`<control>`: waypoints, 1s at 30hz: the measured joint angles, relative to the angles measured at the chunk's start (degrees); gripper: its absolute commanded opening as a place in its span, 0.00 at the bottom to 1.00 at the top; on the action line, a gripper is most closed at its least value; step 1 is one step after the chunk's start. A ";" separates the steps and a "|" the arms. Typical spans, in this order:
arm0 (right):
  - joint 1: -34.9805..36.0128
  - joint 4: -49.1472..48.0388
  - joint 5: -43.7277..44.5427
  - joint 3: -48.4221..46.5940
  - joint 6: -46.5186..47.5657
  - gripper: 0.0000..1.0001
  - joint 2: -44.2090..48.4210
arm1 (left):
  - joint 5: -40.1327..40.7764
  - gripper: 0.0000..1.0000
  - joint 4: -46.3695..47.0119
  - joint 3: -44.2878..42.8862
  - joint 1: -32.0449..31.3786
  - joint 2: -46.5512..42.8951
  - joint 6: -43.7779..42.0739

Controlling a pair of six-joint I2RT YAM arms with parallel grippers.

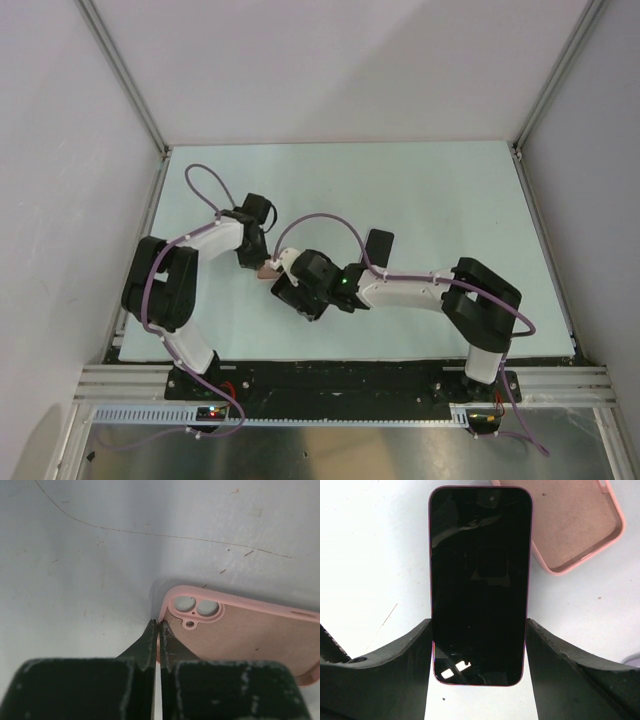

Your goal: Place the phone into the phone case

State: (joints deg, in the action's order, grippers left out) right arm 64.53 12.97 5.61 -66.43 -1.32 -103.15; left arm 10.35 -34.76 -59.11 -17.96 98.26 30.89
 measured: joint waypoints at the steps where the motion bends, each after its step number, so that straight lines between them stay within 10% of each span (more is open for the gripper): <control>1: -0.31 0.04 0.00 0.00 0.04 0.40 0.13 | 0.48 0.00 0.00 -0.02 -0.39 0.00 -0.61; 30: -4.66 2.10 -0.02 1.92 0.11 0.40 1.60 | -0.66 0.00 -0.42 1.18 -9.92 -4.00 -15.10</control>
State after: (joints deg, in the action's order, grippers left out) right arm 59.88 15.07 5.58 -64.51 -1.21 -101.56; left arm 9.69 -35.18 -57.93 -27.88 94.26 15.79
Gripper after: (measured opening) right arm 0.691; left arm 0.009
